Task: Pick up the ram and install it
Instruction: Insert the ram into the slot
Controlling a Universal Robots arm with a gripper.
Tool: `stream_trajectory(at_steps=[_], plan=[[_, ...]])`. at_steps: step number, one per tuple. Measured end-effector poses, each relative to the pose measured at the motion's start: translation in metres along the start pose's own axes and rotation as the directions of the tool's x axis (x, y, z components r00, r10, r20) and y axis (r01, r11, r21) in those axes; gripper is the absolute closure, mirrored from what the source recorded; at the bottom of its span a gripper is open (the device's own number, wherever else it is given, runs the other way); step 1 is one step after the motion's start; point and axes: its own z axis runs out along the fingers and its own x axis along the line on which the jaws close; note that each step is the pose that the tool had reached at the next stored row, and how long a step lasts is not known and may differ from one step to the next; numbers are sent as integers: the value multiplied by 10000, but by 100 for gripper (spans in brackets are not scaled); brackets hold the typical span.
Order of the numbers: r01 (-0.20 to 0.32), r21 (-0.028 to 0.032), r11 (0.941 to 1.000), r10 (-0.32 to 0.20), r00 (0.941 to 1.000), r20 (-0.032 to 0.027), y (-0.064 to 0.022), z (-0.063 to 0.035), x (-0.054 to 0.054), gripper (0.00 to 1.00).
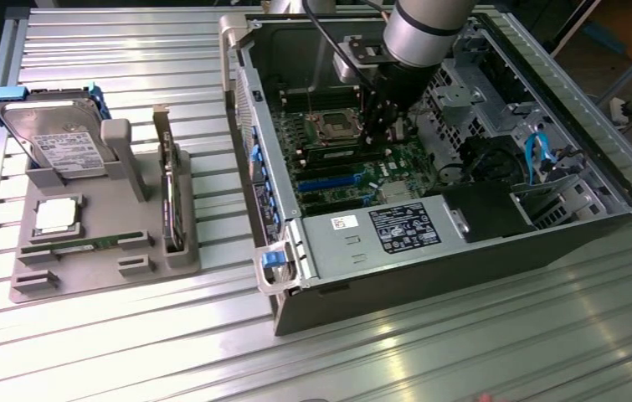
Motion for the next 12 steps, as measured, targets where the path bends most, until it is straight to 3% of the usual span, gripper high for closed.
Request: stream_trajectory(at_steps=[12], plan=[[0, -1, 10000, 0, 10000, -4, 0, -4, 0, 88]])
